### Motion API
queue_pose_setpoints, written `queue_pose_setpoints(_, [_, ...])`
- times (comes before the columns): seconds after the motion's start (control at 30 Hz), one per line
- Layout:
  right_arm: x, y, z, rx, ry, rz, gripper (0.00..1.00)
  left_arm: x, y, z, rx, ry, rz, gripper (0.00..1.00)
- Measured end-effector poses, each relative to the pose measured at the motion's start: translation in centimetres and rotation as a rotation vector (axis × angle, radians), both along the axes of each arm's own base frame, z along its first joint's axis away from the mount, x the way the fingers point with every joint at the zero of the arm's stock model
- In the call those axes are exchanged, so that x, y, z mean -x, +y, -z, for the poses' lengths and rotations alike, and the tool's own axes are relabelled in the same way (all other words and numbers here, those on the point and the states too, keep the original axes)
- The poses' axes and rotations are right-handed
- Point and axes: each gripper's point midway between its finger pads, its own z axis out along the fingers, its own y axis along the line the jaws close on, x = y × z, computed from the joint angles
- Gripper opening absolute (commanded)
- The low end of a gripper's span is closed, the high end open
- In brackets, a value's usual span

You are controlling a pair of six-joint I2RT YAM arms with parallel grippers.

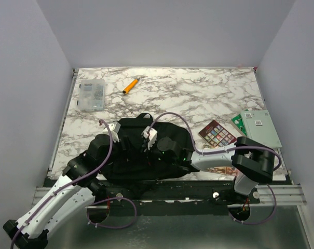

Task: Pack the student bag
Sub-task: Zip the student bag at the center of the board.

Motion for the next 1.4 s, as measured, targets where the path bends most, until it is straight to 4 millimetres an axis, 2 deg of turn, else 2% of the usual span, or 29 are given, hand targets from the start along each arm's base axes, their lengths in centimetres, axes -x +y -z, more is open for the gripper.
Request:
queue_pose_setpoints(0.13, [-1.0, 0.1, -0.6, -0.054, 0.142, 0.085, 0.0, 1.2, -1.2, 1.8, 0.084, 0.03, 0.051, 0.65])
queue_pose_setpoints(0.3, [-1.4, 0.0, -0.6, -0.098, 0.28, 0.158, 0.01, 2.2, -3.0, 2.7, 0.194, 0.053, 0.123, 0.61])
queue_pose_setpoints(0.4, [-1.3, -0.3, -0.5, -0.108, 0.341, 0.193, 0.01, 2.6, -3.8, 3.9, 0.217, 0.092, 0.149, 0.51])
queue_pose_setpoints(0.47, [-1.2, -0.5, -0.1, -0.101, 0.38, 0.215, 0.01, 2.7, -4.5, 3.9, 0.219, 0.091, 0.173, 0.43])
queue_pose_setpoints(0.53, [-1.1, -0.8, 0.3, -0.095, 0.418, 0.236, 0.01, 2.8, -5.1, 3.8, 0.207, 0.078, 0.199, 0.41])
queue_pose_setpoints(0.6, [-1.0, -1.1, 0.7, -0.086, 0.452, 0.256, 0.01, 2.9, -5.6, 3.8, 0.186, 0.061, 0.211, 0.32])
queue_pose_setpoints(0.67, [-1.1, -1.3, 1.0, -0.081, 0.478, 0.275, 0.0, 2.9, -5.9, 3.9, 0.161, 0.034, 0.21, 0.27])
queue_pose_setpoints(0.73, [-1.1, -1.5, 1.2, -0.079, 0.498, 0.292, 0.01, 3.3, -6.3, 3.9, 0.142, 0.003, 0.214, 0.27])
queue_pose_setpoints(0.8, [-1.0, -1.5, 1.2, -0.087, 0.519, 0.304, 0.0, 3.7, -6.4, 4.1, 0.129, -0.018, 0.221, 0.34])
queue_pose_setpoints(0.83, [-1.1, -1.4, 0.9, -0.1, 0.527, 0.309, 0.0, 4.0, -6.4, 4.4, 0.127, -0.022, 0.224, 0.38])
queue_pose_setpoints(1.0, [-1.5, -1.2, -0.2, -0.139, 0.536, 0.328, 0.0, 4.8, -5.3, 6.5, 0.122, -0.032, 0.212, 0.45])
queue_pose_setpoints(1.13, [-1.7, -1.2, -0.4, -0.147, 0.542, 0.334, 0.0, 4.2, -5.1, 6.6, 0.11, -0.034, 0.171, 0.44])
queue_pose_setpoints(1.4, [-1.7, -0.9, -0.9, -0.159, 0.55, 0.334, 0.0, 2.5, -5.2, 7.7, -0.052, 0.014, 0.101, 0.36])
